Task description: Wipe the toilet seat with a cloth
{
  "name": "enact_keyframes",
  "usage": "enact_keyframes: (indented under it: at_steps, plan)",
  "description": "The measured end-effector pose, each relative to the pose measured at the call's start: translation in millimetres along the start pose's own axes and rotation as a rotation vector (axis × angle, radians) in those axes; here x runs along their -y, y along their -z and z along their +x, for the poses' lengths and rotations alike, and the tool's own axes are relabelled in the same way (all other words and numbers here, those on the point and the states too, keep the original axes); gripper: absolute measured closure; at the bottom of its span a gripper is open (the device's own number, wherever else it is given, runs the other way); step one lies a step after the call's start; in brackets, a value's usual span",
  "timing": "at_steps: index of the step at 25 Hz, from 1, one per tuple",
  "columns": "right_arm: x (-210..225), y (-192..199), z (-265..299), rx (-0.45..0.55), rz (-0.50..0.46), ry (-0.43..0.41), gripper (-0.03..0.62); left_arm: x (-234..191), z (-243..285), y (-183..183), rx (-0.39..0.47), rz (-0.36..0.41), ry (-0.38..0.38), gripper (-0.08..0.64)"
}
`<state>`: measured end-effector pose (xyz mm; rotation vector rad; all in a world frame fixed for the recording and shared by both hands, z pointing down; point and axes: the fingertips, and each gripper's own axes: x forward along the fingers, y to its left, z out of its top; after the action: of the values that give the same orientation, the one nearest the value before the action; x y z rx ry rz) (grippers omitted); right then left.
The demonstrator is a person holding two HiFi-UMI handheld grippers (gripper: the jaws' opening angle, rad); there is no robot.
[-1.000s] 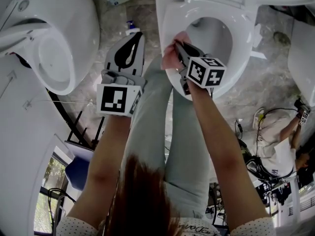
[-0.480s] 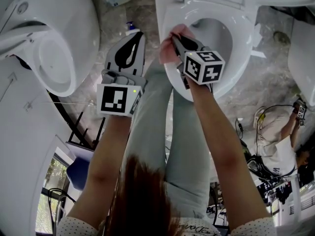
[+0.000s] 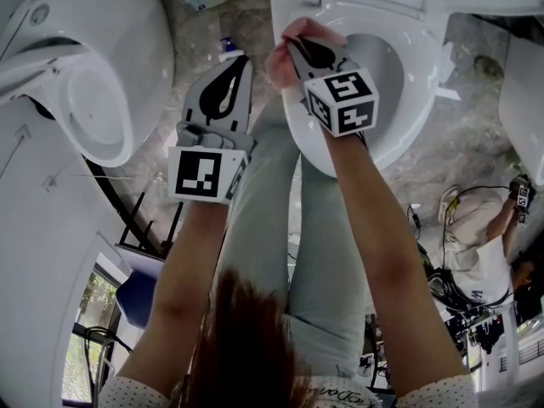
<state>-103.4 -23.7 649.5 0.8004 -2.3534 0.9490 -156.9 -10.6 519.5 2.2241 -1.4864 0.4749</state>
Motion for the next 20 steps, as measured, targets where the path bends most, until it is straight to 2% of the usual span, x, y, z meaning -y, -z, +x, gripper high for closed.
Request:
enact_keyframes:
  at_steps: [4,8,20]
  plan:
    - [8.0,-13.8,3.2,0.051,-0.028,0.015,0.560,-2.4,0.4,-2.9,0.007,0.007,0.000,0.555]
    - [13.5,-18.7,2.2,0.055,-0.063,0.019,0.560,-4.3,0.2,-3.5,0.010,0.009,-0.004,0.555]
    - [36.4,-28.0,-3.7,0.074,-0.093,0.050,0.560,-3.5,-0.1,-0.4,0.004,-0.002,-0.009,0.555]
